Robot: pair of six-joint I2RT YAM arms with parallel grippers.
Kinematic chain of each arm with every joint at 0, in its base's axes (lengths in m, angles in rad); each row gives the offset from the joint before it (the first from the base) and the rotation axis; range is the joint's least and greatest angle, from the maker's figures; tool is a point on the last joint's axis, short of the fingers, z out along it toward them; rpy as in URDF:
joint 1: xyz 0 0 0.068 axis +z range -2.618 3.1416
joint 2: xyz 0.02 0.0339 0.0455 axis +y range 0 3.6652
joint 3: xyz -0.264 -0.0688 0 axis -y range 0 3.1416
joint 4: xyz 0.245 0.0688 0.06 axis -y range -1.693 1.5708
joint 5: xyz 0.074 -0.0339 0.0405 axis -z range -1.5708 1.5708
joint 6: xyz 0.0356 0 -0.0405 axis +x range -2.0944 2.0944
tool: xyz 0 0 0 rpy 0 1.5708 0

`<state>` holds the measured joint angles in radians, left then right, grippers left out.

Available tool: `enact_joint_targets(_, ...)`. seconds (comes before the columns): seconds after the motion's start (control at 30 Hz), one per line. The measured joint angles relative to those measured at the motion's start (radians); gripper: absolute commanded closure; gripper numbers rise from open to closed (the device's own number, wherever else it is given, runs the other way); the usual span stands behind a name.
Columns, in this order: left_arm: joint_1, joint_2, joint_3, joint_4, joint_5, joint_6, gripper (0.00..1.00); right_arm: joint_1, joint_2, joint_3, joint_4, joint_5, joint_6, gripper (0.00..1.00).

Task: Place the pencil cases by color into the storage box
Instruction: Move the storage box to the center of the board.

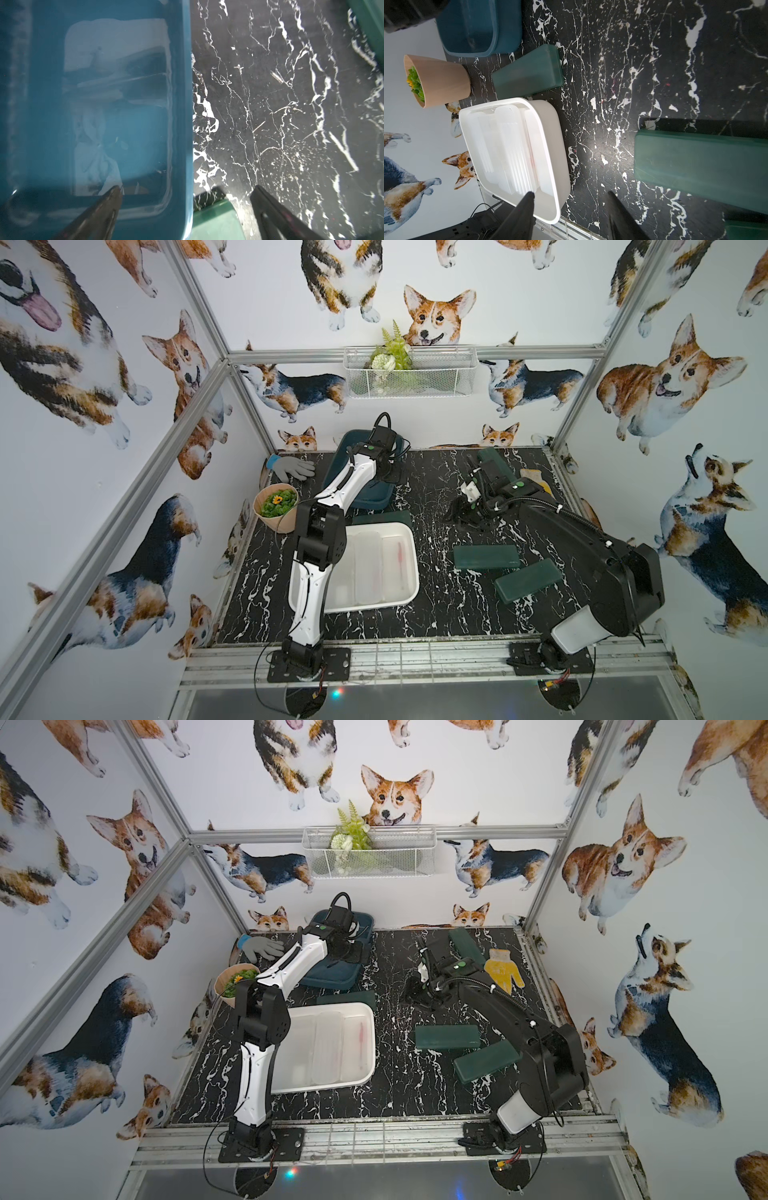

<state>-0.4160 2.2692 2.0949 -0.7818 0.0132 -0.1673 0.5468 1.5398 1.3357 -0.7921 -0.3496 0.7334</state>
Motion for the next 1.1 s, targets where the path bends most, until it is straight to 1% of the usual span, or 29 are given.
enact_joint_targets(0.2,-0.039,0.061,0.032,0.009,0.004,0.034,0.01,-0.015,-0.008,0.021,-0.048,0.009,-0.047,0.44)
enact_joint_targets(0.37,-0.071,0.087,0.04,0.035,0.05,0.065,0.02,-0.032,-0.019,0.012,-0.057,0.008,-0.05,0.44)
enact_joint_targets(0.53,-0.111,0.094,0.04,0.067,0.123,0.079,0.02,-0.037,-0.047,-0.011,-0.057,0.008,-0.053,0.44)
enact_joint_targets(0.83,-0.2,0.092,0.025,0.117,0.224,0.089,0.02,-0.09,-0.187,-0.088,-0.04,0.04,-0.023,0.44)
enact_joint_targets(1.1,-0.268,0.101,0.046,0.171,0.305,0.058,0.03,-0.151,-0.319,-0.114,-0.026,0.12,0.011,0.44)
